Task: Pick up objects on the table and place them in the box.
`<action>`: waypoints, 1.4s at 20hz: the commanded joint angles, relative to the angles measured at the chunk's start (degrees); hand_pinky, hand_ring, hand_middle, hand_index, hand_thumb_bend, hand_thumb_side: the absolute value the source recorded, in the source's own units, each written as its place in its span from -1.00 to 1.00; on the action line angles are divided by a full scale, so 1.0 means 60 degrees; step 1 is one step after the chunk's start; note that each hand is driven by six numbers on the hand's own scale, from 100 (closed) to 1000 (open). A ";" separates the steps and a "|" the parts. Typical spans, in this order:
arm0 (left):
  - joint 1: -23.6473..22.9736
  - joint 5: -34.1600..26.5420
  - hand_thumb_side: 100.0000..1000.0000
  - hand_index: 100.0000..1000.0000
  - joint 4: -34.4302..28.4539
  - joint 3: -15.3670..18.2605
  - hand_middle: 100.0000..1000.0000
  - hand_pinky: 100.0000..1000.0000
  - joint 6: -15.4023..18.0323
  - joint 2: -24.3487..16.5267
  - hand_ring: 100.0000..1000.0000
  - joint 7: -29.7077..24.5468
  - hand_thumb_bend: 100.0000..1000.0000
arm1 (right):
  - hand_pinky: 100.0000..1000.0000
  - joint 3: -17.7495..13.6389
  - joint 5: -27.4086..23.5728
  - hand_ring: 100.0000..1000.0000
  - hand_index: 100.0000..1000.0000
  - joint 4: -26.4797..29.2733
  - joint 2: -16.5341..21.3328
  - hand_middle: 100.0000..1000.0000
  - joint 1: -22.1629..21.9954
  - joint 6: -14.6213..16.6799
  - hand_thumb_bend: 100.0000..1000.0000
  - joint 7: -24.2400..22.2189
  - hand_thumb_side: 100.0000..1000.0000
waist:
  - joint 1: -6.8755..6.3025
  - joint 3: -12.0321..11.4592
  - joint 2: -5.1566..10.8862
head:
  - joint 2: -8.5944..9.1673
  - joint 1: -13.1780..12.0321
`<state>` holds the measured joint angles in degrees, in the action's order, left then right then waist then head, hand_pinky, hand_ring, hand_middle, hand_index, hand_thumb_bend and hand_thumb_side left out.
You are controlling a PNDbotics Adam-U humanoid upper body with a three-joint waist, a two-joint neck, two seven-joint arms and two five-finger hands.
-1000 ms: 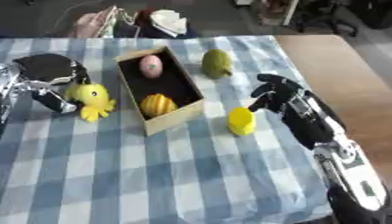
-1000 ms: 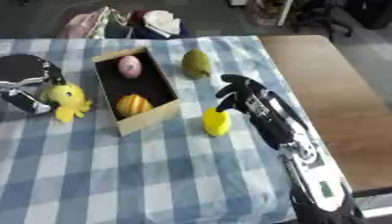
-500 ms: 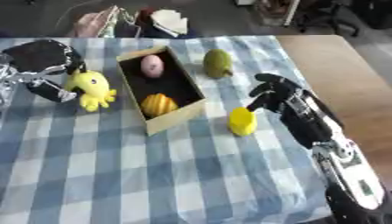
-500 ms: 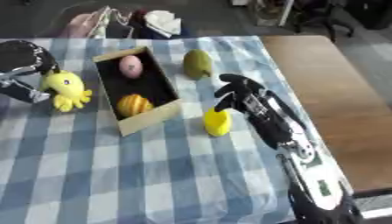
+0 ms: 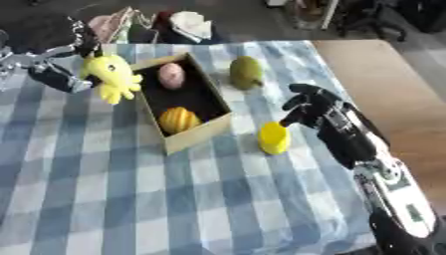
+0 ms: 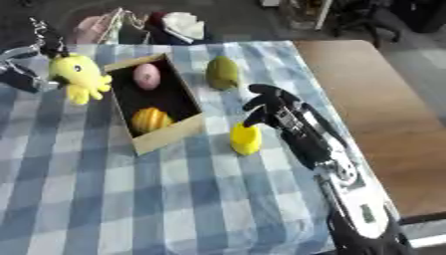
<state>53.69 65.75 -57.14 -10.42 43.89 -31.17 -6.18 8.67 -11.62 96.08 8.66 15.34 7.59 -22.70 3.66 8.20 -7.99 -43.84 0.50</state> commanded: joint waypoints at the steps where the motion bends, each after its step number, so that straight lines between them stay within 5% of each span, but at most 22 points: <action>1: 0.0404 0.0032 -0.70 -0.06 0.0111 0.0011 -0.38 0.17 -0.0033 0.0296 -0.31 -0.0198 -0.75 | 0.29 0.0040 -0.0010 0.06 0.68 0.0080 -0.0034 0.19 0.0121 0.0000 -1.00 -0.0065 0.40 | 0.0092 0.0079 0.0226 | -0.0045 -0.0111; 9: 0.0476 0.0863 -0.67 0.12 0.0519 -0.0166 -0.19 0.24 0.0051 0.1103 -0.14 0.0438 -0.67 | 0.29 0.0171 -0.0053 0.06 0.68 0.0095 -0.0224 0.19 0.0225 -0.0042 -1.00 -0.0197 0.40 | 0.0134 0.0347 0.0184 | -0.0045 -0.0229; 16: 0.0273 0.1294 -0.54 0.36 0.0543 -0.0310 0.10 0.35 0.0019 0.1264 0.09 0.1282 -0.19 | 0.29 0.0211 -0.0058 0.06 0.68 0.0082 -0.0272 0.19 0.0253 -0.0053 -1.00 -0.0257 0.40 | 0.0142 0.0381 0.0178 | -0.0045 -0.0189; 21: 0.0132 0.1284 -0.46 0.60 0.0400 -0.0433 0.36 0.47 0.0124 0.0962 0.30 0.1143 -0.10 | 0.29 0.0121 -0.0037 0.06 0.68 0.0103 -0.0208 0.19 0.0243 -0.0026 -1.00 -0.0183 0.38 | 0.0129 0.0287 0.0189 | -0.0045 -0.0089; 25: -0.0012 0.0676 -0.60 0.60 0.0195 -0.0310 0.35 0.47 0.0282 0.0630 0.27 0.0360 -0.38 | 0.30 0.0054 -0.0004 0.06 0.68 0.0107 -0.0146 0.19 0.0241 -0.0008 -1.00 -0.0133 0.37 | 0.0118 0.0176 0.0206 | -0.0045 0.0015; 28: -0.0390 -0.1048 -0.78 0.54 -0.0382 -0.0262 0.25 0.44 0.0389 0.0173 0.14 0.0004 -0.99 | 0.30 0.0013 0.0043 0.06 0.69 0.0069 0.0121 0.19 0.0429 0.0037 -1.00 -0.0090 0.34 | 0.0111 0.0079 0.0226 | -0.0045 0.0141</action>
<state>50.41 62.95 -57.29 -12.65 45.98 -27.70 -5.18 9.22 -11.60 96.02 7.80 17.02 7.65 -23.49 3.92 8.61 -7.99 -43.84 0.96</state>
